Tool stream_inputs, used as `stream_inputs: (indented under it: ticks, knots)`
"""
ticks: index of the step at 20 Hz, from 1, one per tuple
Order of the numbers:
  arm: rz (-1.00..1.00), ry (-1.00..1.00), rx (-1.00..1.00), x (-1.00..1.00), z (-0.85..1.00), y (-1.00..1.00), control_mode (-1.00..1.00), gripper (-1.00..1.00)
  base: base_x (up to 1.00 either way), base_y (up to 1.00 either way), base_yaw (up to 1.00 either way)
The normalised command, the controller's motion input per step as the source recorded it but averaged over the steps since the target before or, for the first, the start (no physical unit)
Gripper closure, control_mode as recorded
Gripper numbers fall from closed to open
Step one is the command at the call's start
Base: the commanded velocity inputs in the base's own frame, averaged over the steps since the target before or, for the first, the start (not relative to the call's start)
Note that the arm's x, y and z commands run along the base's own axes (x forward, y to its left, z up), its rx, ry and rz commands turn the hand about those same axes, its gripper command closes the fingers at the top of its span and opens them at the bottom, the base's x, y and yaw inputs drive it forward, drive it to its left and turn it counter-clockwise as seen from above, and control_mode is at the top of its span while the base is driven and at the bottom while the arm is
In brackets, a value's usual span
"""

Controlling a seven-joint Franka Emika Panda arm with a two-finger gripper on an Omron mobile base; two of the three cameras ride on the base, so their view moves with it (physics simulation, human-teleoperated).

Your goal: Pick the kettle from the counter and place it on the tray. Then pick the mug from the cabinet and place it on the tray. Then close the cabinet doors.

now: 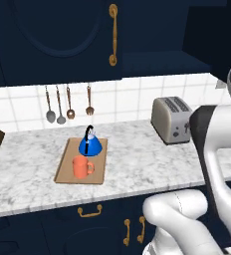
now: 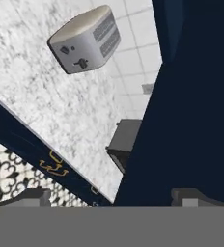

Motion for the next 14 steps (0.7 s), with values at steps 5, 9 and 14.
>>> stream_inputs:
  ticks: [5, 9, 14]
  knots:
    - [-0.35, 0.0, 0.0, -0.46, 0.0, -0.75, -1.0, -1.0, 0.0, 0.0, 0.0]
    - [-0.28, 0.0, 0.0, -0.45, 0.03, -0.87, -1.0, -1.0, 0.0, 0.0, 0.0]
    - [-0.02, -0.01, -0.03, -0.48, 0.0, -0.8, -1.0, -1.0, 0.0, 0.0, 0.0]
